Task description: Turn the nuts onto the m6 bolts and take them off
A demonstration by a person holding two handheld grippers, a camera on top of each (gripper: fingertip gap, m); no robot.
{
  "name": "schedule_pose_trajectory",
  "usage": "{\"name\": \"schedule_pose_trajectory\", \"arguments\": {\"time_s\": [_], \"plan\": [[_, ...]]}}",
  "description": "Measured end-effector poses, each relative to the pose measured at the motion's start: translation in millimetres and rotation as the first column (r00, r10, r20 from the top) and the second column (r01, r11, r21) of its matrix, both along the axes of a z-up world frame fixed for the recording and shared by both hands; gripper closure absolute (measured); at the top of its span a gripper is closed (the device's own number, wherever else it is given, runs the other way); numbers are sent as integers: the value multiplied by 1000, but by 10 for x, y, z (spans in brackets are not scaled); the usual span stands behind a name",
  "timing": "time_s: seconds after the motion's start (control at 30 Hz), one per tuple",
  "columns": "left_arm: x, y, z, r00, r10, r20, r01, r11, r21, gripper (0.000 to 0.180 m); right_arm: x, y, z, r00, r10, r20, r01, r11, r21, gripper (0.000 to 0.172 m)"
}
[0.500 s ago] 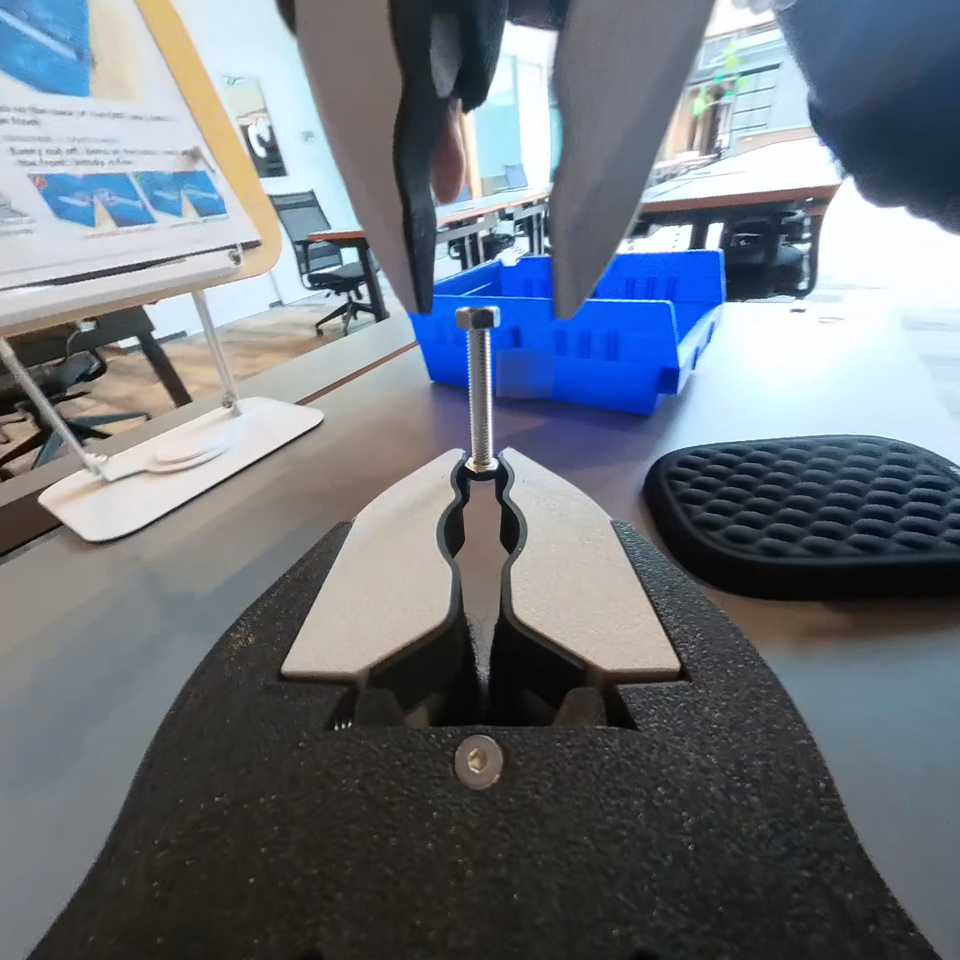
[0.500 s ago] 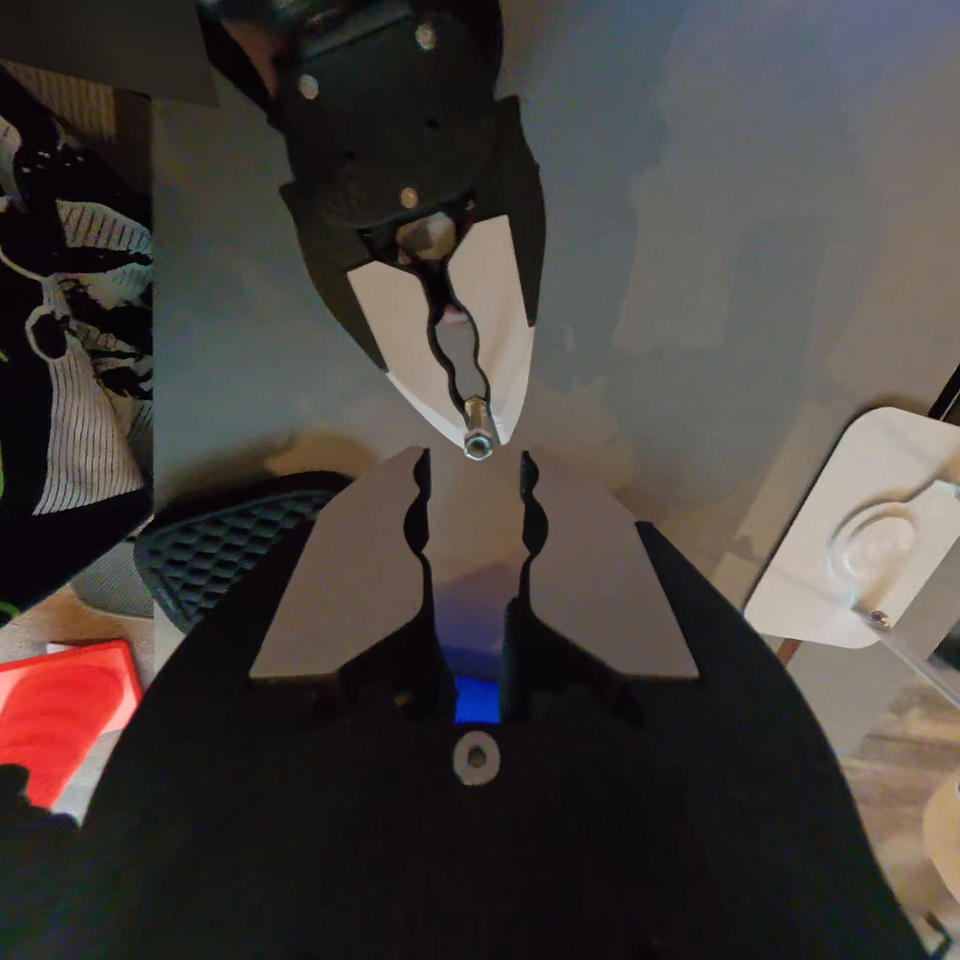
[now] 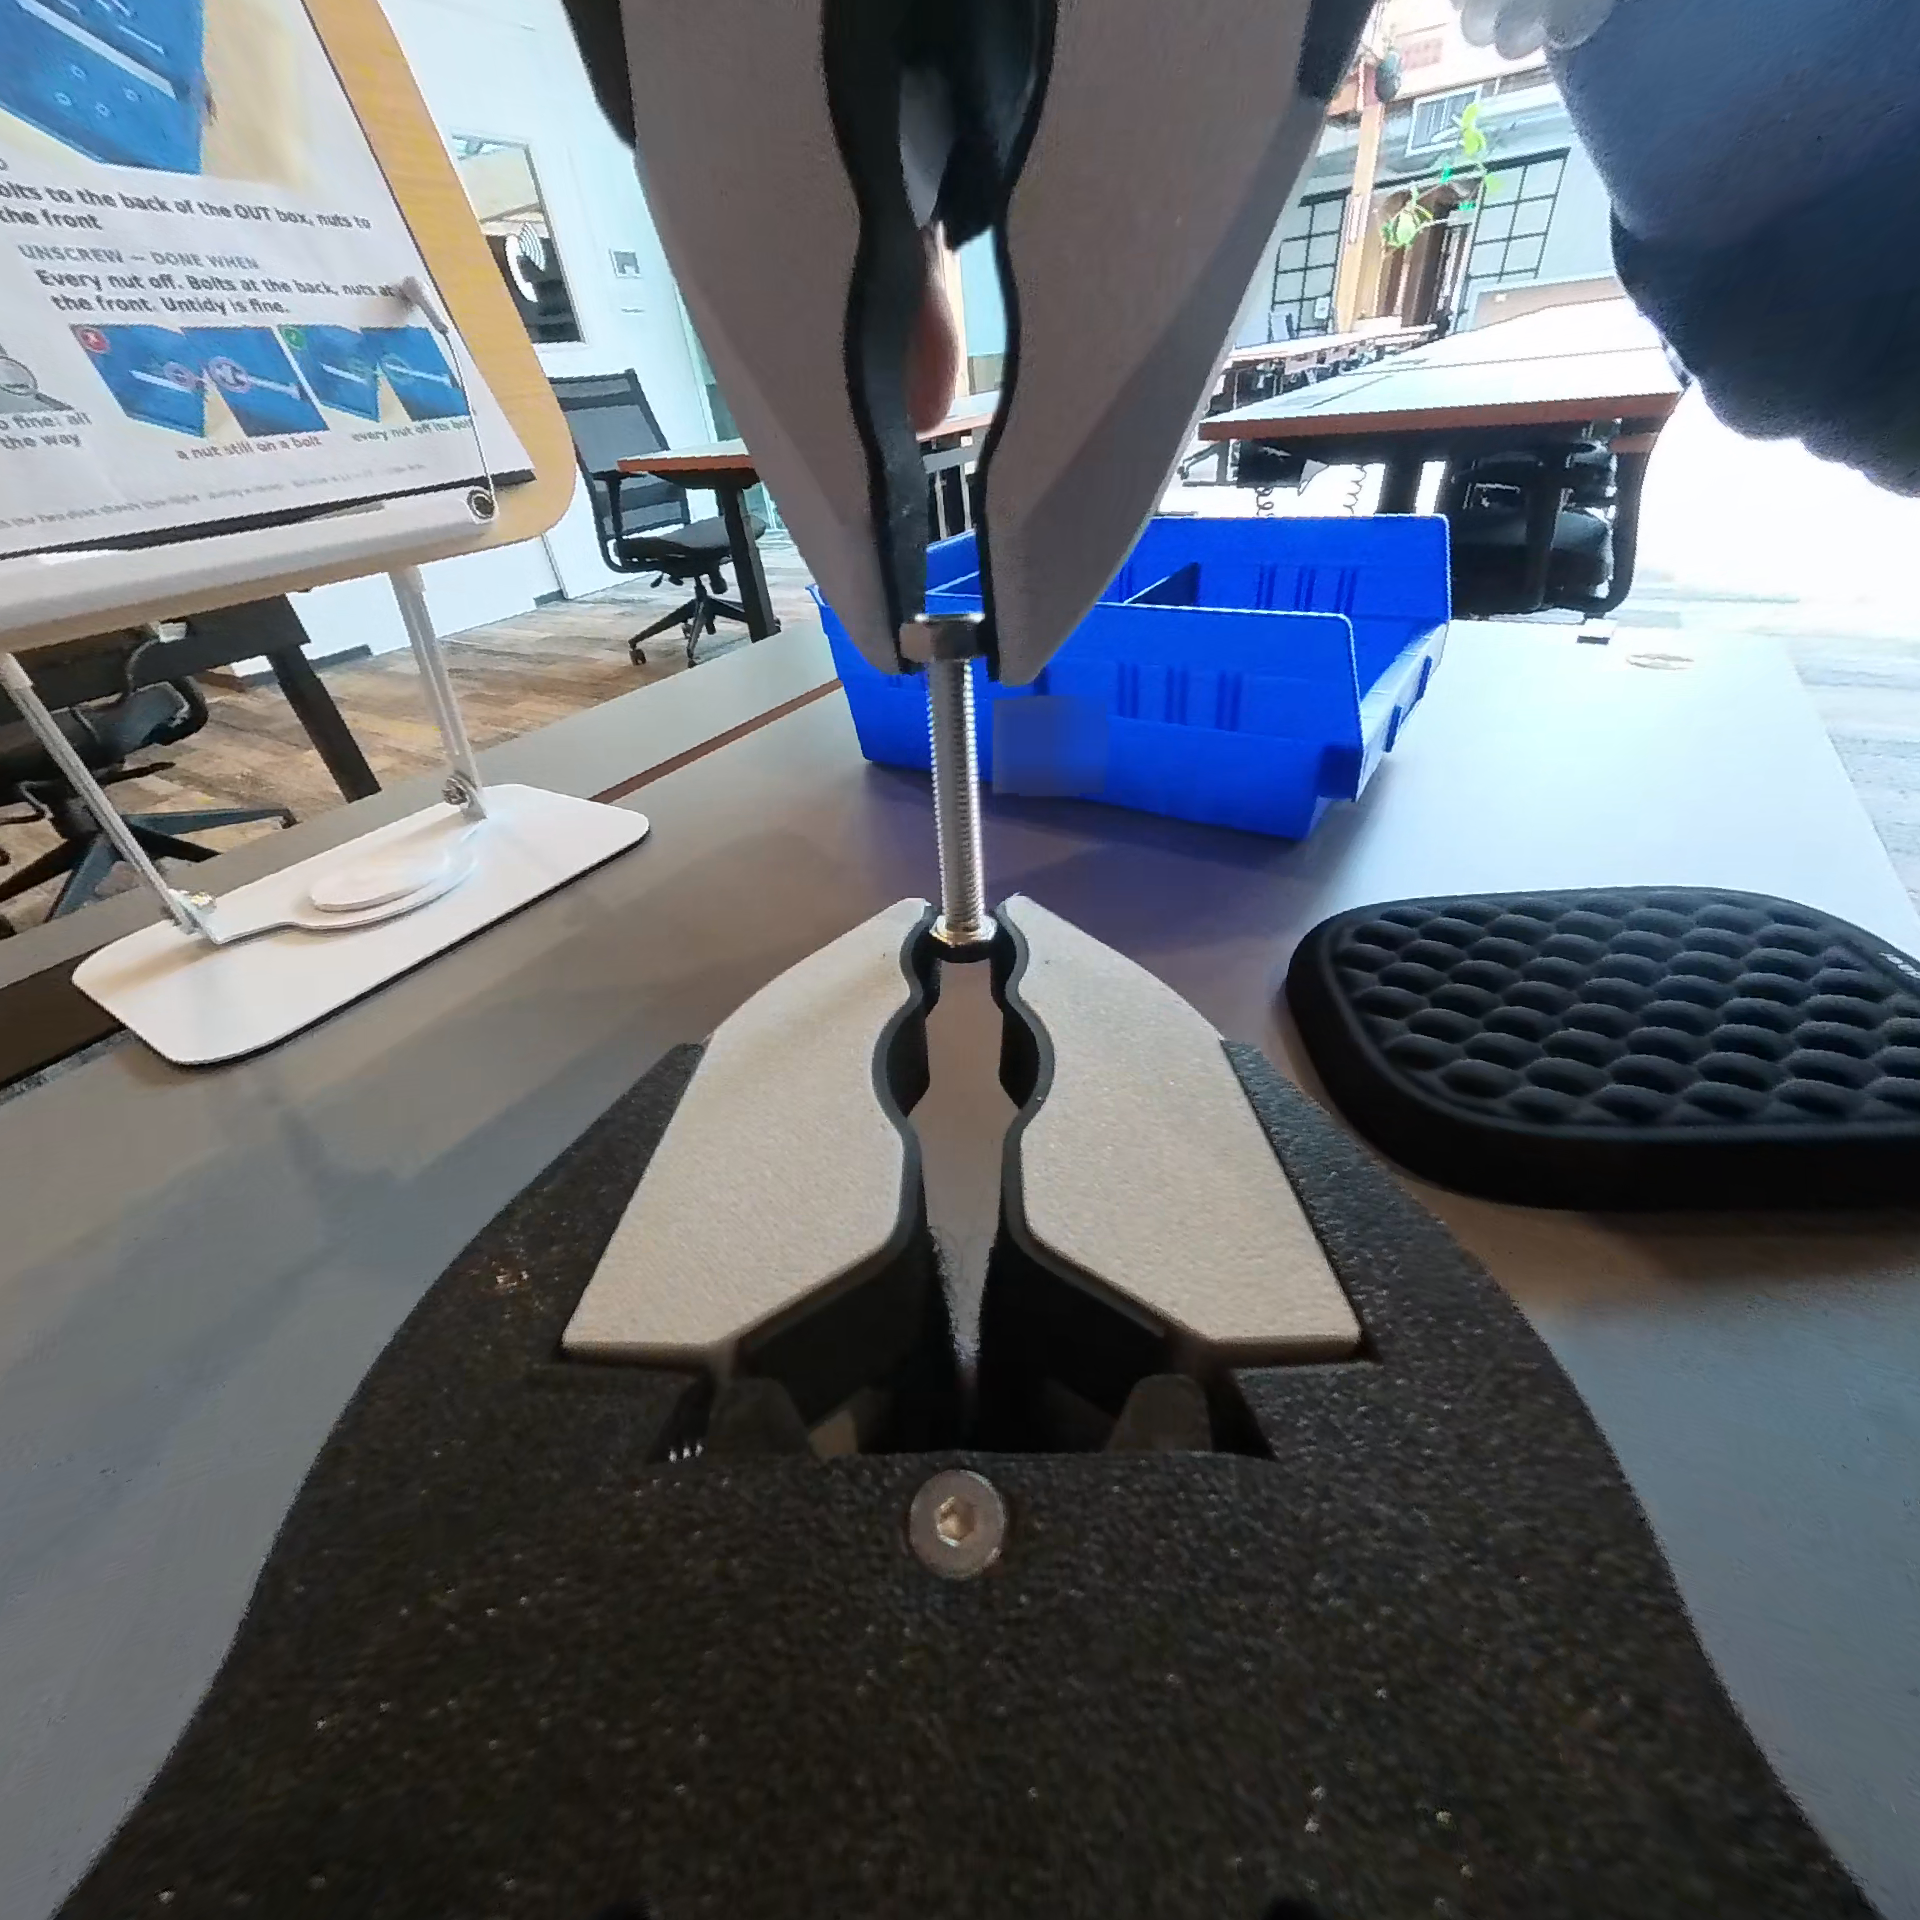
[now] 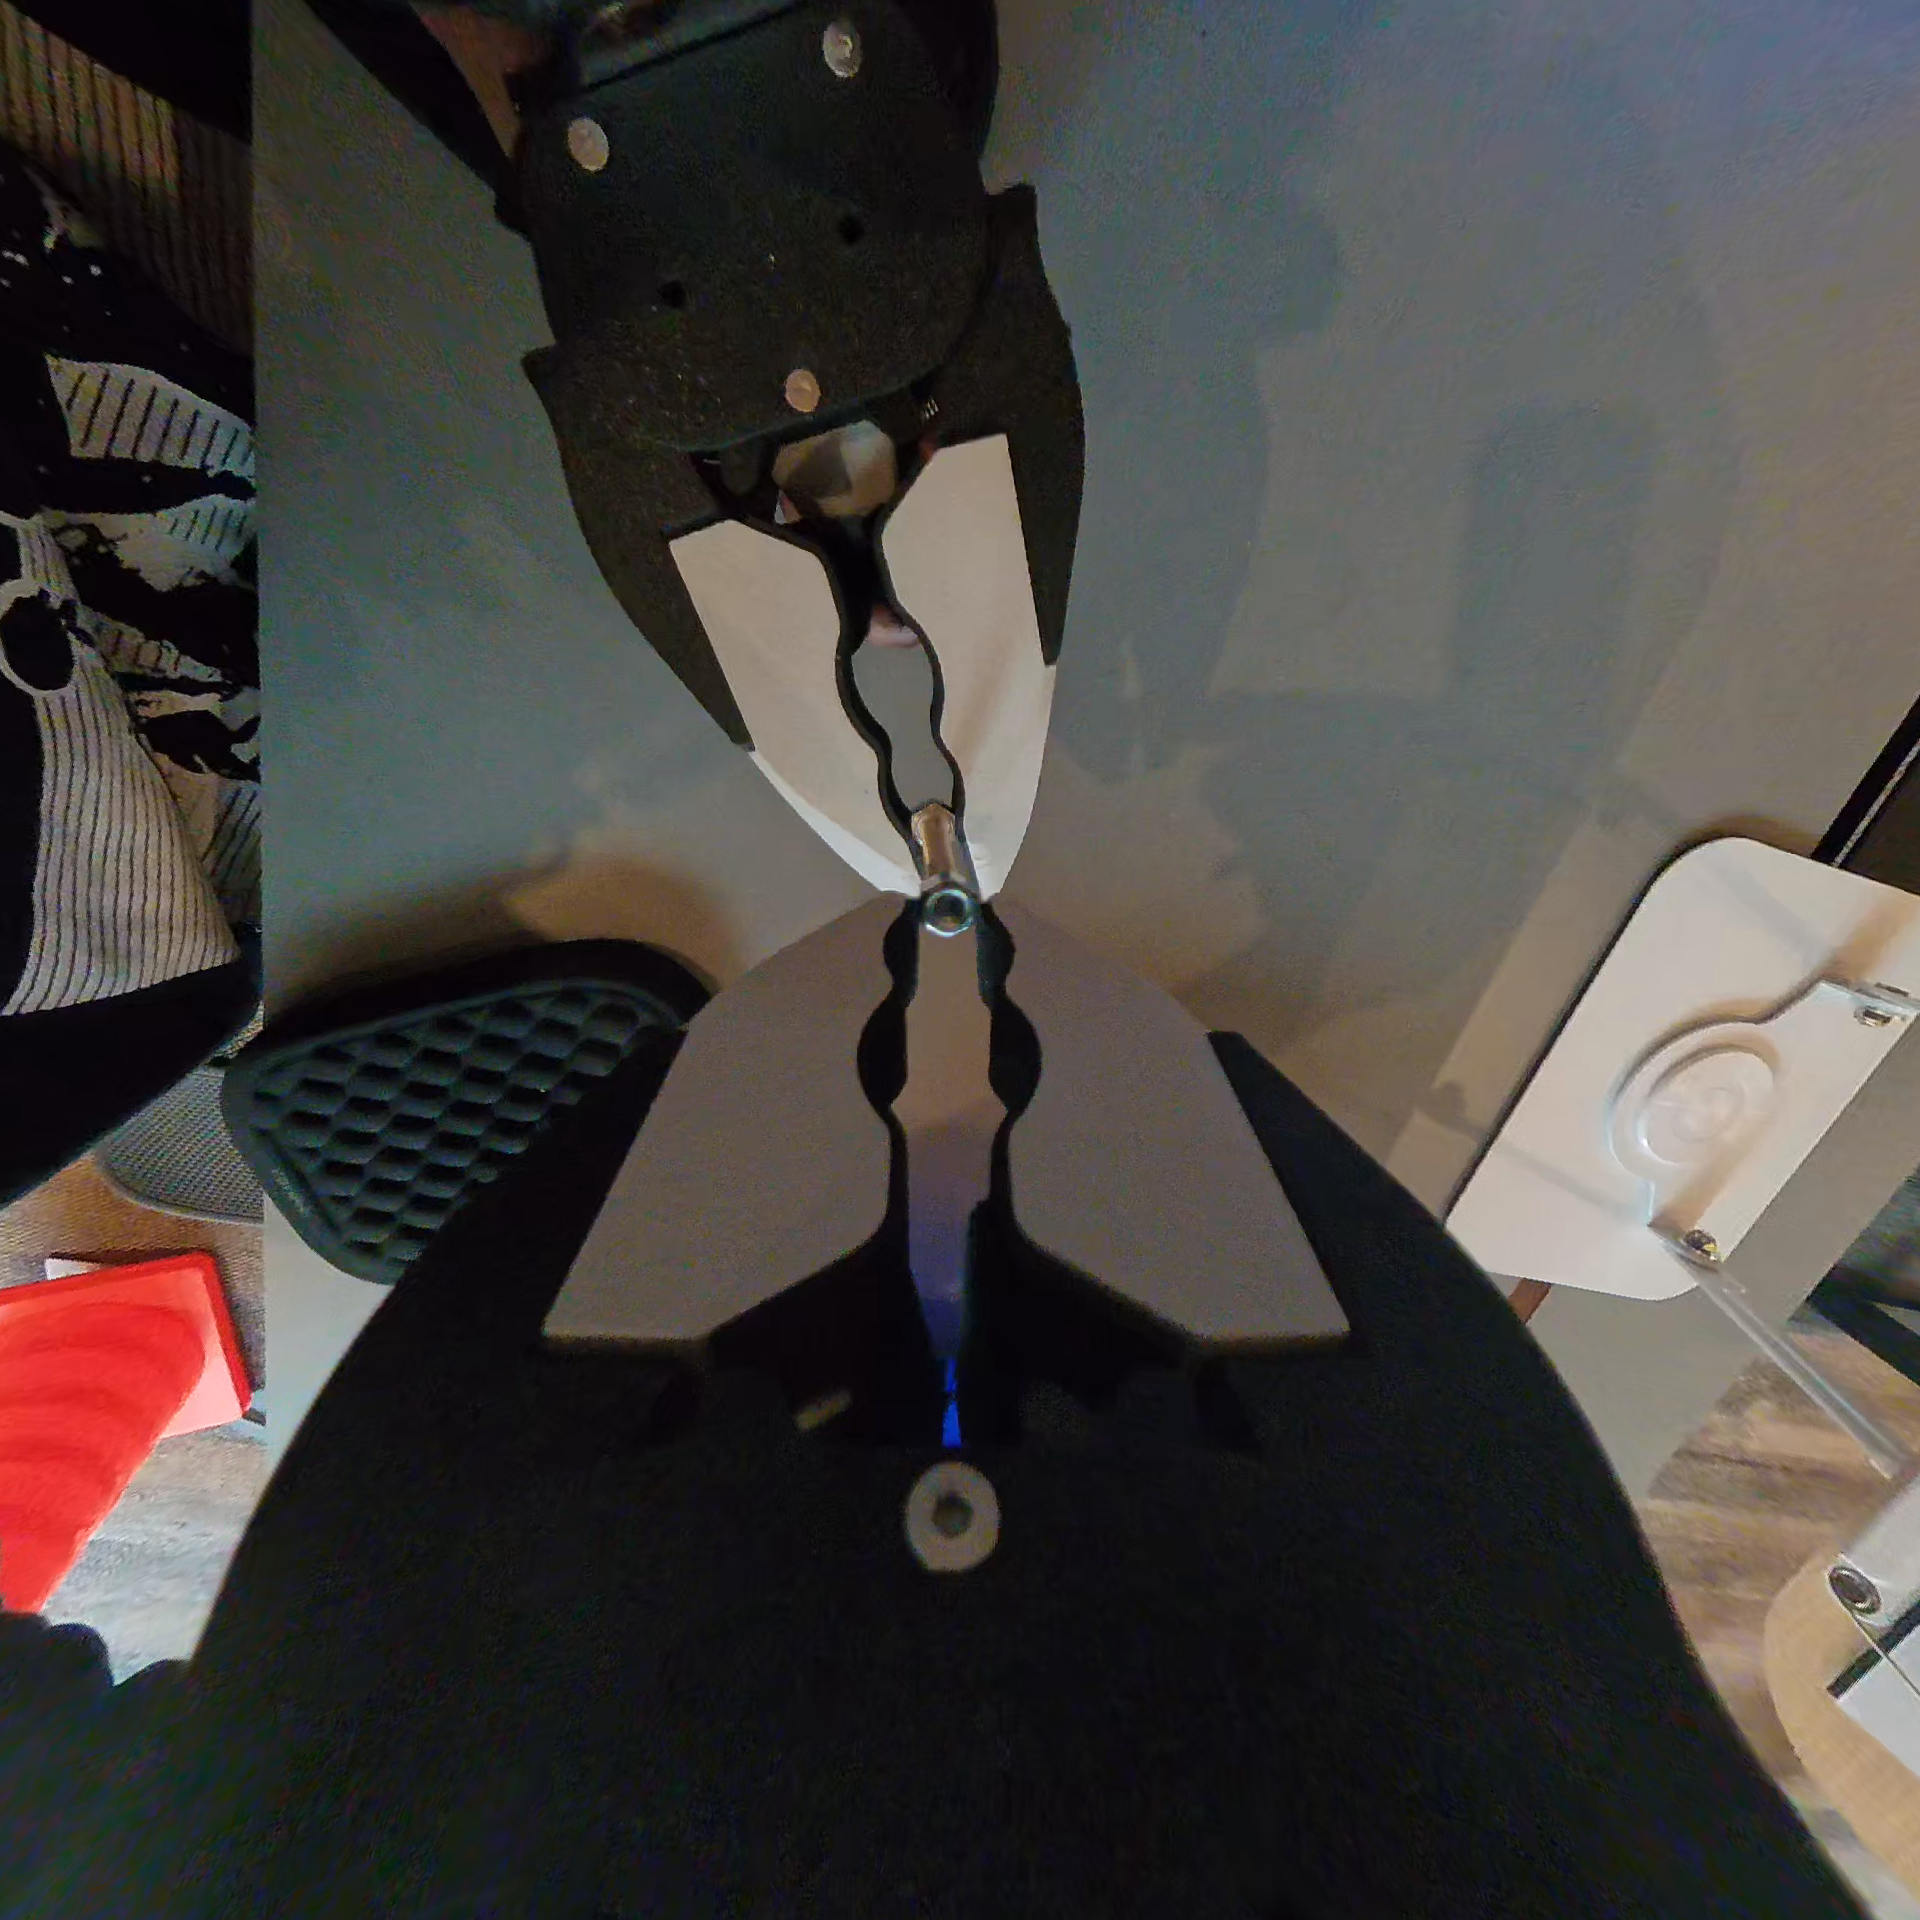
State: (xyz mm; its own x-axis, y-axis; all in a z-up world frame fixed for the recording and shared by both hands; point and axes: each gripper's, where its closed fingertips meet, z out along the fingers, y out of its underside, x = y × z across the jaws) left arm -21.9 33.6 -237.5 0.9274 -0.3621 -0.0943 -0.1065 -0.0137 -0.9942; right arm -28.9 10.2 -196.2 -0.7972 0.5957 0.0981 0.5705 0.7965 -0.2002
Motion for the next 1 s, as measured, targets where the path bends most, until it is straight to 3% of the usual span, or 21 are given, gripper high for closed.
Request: {"name": "schedule_pose_trajectory", "arguments": {"time_s": [0.17,0.33,0.53,0.67,0.77,0.9,1.0], "plan": [[36,-16,8,999,-42,13,42,999,-1,172,21,-13,11,999,47,0,-47,999,8,162],[258,-146,28,955,-279,105,282,959,-20,172,148,-123,29,966,260,0,-260,965,20,162],[558,-417,21,797,-565,213,584,811,-32,172,362,-315,14,865,502,1,-502,864,37,162],[726,-689,75,608,-736,298,768,640,12,172,491,-510,46,785,618,-44,-618,786,8,162],[812,-849,110,502,-805,315,839,543,49,172,568,-642,79,734,675,-74,-676,736,13,162],[925,-983,14,418,-851,318,894,448,24,172,673,-831,240,676,723,-142,-730,683,2,162],[941,-945,8,452,-844,288,878,478,23,172,645,-721,389,719,673,-176,-676,735,50,162]]}}
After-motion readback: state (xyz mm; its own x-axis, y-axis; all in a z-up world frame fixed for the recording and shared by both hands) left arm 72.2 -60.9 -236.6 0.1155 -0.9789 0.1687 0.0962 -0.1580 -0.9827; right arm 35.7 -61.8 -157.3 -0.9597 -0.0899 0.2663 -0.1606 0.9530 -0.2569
